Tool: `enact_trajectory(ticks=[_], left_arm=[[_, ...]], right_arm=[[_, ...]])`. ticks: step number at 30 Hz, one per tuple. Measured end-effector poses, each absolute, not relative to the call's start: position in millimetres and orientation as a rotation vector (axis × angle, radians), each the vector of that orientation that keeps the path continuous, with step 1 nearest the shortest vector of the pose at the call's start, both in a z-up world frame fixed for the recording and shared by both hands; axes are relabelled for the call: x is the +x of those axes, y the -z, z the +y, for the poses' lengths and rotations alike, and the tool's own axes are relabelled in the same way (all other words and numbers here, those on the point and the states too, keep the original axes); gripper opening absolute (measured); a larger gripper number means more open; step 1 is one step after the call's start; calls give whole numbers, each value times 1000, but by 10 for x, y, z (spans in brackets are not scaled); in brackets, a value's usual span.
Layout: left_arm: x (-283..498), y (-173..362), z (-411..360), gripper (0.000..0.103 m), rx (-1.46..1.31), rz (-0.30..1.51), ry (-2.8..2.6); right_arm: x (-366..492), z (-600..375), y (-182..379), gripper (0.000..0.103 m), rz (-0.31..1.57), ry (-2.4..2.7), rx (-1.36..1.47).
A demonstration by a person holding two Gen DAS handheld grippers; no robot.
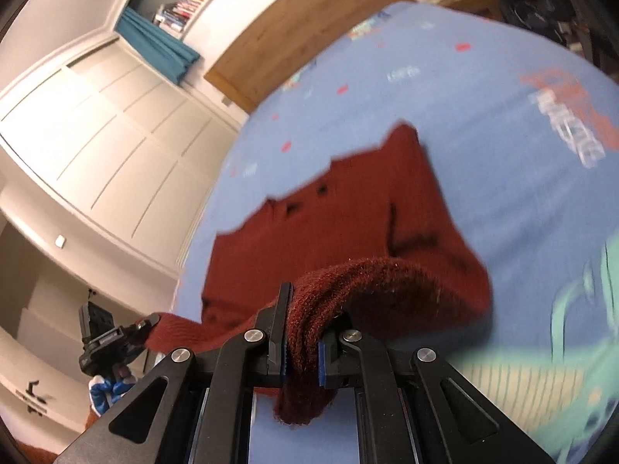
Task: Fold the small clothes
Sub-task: 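Lift the hem with both grippers and fold it over toward the collar, then open both grippers to lay the hem on the collar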
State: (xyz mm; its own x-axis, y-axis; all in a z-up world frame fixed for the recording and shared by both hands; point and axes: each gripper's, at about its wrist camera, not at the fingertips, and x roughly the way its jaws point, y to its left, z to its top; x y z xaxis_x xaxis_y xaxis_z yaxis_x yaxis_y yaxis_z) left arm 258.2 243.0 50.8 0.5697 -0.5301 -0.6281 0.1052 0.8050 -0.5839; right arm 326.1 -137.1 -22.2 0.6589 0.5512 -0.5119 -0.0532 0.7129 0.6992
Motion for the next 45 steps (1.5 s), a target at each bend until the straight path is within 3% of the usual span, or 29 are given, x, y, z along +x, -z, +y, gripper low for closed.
enact_trajectory(ticks=[6, 17, 19, 23, 28, 31, 32, 37, 45], left_arm=[[3238, -422, 2341, 8, -477, 882, 351], [3980, 367, 2307, 11, -416, 1048, 239], [4051, 429, 2342, 16, -445, 1067, 243], [4080, 370, 2497, 36, -519, 1036, 238], [3992, 83, 2678, 47, -499, 984, 215], [3891, -112, 2698, 47, -428, 945, 203], [3857, -168, 2679, 47, -399, 931, 201], [3730, -283, 2398, 47, -232, 872, 181], [3814, 199, 1830, 47, -60, 896, 200]], right_arm=[[3984, -1419, 224, 10, 790, -309, 696], [4746, -1379, 961, 13, 986, -170, 682], [4784, -1410, 1013, 20, 990, -165, 701], [4845, -1491, 1052, 27, 985, -162, 752], [4847, -1593, 931, 41, 959, -170, 796], [4795, -1675, 777, 56, 920, -139, 774], [4783, -1703, 724, 56, 908, -127, 765], [4750, -1539, 431, 56, 877, -111, 550], [4863, -781, 590, 56, 916, -184, 220]])
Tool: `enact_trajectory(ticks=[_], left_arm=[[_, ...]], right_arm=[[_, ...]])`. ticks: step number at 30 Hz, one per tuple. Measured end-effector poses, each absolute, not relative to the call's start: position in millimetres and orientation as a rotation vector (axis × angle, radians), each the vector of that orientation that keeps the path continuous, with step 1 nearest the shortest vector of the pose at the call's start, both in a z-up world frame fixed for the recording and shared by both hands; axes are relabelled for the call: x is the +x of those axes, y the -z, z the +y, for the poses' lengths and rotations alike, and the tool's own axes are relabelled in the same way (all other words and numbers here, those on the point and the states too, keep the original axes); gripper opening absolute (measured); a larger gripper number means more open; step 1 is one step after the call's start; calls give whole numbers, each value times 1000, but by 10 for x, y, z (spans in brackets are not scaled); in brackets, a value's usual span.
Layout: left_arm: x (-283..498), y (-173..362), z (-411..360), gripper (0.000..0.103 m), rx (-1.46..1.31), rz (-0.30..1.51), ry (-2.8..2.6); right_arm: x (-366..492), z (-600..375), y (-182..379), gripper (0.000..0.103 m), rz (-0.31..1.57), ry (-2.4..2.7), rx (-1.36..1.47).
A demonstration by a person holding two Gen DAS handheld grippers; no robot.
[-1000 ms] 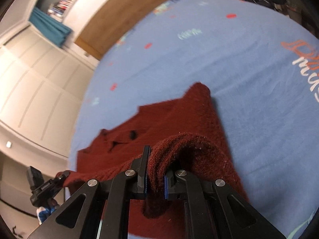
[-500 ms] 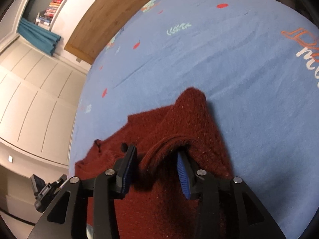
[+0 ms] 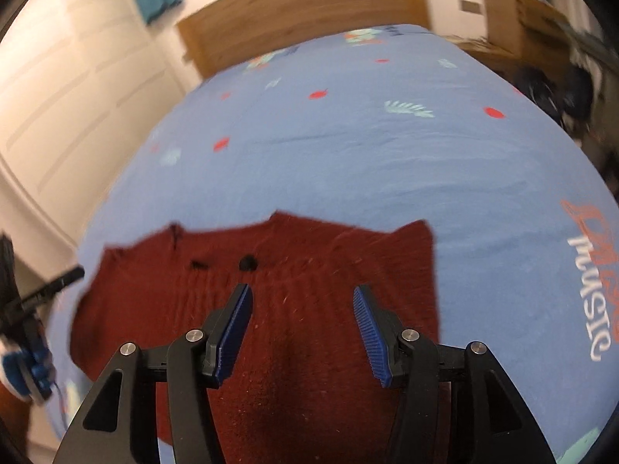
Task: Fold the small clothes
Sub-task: 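Open both grippers to lay the hem on the collar, then lift both grippers up away from the half-folded sweater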
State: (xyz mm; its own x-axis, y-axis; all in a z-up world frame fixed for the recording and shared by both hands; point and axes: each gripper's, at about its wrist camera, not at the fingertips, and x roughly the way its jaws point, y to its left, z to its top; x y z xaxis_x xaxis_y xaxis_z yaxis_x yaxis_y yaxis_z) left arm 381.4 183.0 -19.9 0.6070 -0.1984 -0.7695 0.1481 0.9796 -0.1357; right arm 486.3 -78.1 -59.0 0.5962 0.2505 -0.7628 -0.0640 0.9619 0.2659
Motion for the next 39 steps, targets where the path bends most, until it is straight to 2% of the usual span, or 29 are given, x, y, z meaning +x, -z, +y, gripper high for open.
enact_trajectory(ticks=[6, 15, 31, 39], left_arm=[[3970, 633, 1737, 47, 17, 914, 123], [3937, 875, 1609, 48, 112, 824, 67], [3881, 904, 1586, 48, 139, 784, 53], [3769, 680, 1544, 48, 156, 807, 14]], right_arm=[[5006, -603, 912, 56, 945, -109, 46], [4979, -697, 1143, 56, 926, -93, 57], [5009, -700, 1150, 57, 921, -72, 81], [4908, -676, 856, 57, 943, -65, 133]])
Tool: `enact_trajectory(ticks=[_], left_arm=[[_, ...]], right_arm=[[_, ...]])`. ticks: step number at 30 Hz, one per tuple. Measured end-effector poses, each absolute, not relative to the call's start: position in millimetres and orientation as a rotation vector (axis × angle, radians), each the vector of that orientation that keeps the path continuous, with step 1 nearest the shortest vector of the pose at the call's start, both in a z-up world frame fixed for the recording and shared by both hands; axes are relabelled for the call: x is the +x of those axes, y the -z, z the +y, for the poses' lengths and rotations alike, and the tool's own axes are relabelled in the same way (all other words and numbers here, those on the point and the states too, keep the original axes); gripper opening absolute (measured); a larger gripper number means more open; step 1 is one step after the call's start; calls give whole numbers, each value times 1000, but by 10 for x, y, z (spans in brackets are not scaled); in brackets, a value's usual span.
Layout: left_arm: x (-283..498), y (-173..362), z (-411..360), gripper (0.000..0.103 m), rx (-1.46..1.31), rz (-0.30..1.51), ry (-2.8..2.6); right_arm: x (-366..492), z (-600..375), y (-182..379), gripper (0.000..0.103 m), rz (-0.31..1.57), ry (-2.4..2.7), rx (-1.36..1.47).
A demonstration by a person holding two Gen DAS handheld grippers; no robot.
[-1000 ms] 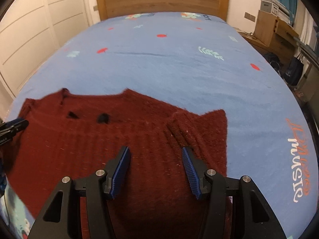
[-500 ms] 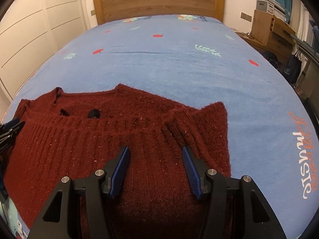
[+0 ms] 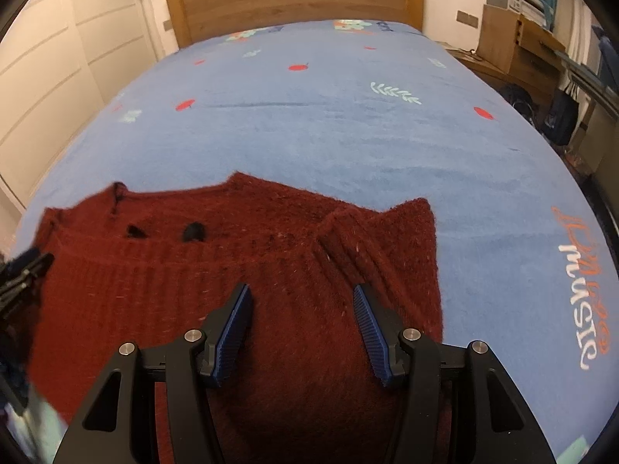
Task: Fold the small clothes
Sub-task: 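Lift both grippers up away from the half-folded sweater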
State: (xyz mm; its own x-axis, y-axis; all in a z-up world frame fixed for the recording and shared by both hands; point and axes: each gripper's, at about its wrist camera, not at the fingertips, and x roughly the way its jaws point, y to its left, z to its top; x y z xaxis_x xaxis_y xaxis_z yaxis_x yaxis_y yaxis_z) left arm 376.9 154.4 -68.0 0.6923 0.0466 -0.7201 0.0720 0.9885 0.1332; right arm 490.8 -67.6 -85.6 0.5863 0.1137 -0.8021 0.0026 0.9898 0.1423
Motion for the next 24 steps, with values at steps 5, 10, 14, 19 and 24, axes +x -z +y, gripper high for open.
enact_trajectory(ticks=[5, 10, 14, 19, 24], left_arm=[[3437, 404, 1524, 49, 133, 789, -5], [3007, 231, 1408, 56, 126, 795, -3], [2678, 128, 1303, 61, 111, 798, 4], [2348, 1, 1237, 63, 53, 818, 14], [2122, -79, 1176, 65, 31, 826, 15]], right_arm=[[4520, -729, 613, 57, 920, -78, 184], [4044, -836, 482, 57, 906, -74, 290], [3674, -947, 509, 58, 910, -52, 404], [3253, -1088, 626, 62, 922, -24, 545], [2957, -1189, 752, 65, 923, -2, 650]])
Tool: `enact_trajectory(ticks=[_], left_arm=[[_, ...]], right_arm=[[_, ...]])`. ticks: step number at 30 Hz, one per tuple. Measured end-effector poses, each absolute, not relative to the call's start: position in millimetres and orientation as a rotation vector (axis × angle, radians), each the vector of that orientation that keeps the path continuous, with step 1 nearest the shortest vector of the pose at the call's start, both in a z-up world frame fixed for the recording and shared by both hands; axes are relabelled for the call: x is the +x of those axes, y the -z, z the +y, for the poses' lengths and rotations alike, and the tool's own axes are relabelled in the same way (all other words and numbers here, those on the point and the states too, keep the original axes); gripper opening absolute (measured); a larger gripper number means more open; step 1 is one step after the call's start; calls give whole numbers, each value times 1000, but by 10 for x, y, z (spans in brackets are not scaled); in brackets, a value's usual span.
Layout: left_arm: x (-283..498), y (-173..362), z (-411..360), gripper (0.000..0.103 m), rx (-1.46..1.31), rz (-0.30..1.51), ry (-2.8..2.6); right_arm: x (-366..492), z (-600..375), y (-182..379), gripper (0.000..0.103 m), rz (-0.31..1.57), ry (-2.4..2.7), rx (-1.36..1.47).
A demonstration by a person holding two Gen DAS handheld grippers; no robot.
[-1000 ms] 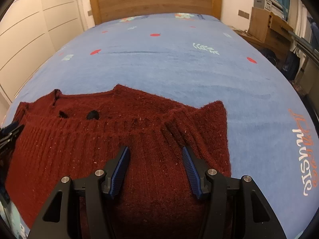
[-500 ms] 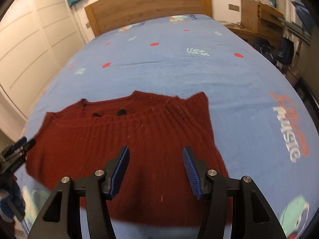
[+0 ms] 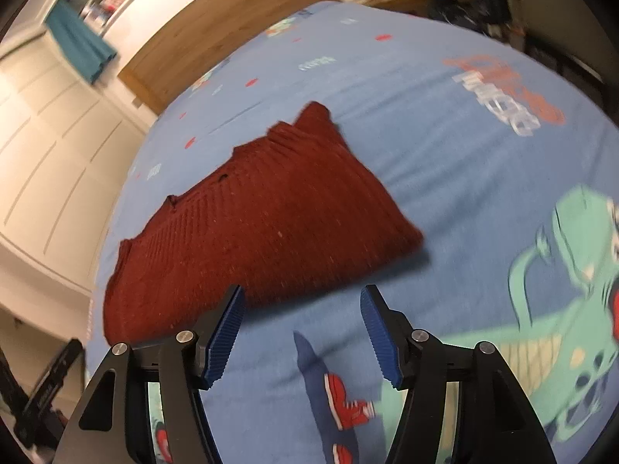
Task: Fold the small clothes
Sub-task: 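Lift both grippers up away from the half-folded sweater, then close the right gripper on one end of the folded sweater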
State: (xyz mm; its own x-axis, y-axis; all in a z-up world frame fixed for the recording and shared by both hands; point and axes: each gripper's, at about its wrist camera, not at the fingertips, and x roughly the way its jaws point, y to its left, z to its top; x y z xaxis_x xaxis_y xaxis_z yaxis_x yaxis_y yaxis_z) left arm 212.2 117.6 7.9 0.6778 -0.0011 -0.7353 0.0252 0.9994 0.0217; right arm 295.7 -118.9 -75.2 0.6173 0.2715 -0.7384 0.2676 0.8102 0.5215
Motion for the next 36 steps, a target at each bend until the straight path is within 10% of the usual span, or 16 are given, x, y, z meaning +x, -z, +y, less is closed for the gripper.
enact_trajectory(ticks=[36], left_arm=[[2284, 702, 1120, 71, -16, 999, -5]], right_arm=[[3474, -1337, 1363, 85, 808, 28, 933]])
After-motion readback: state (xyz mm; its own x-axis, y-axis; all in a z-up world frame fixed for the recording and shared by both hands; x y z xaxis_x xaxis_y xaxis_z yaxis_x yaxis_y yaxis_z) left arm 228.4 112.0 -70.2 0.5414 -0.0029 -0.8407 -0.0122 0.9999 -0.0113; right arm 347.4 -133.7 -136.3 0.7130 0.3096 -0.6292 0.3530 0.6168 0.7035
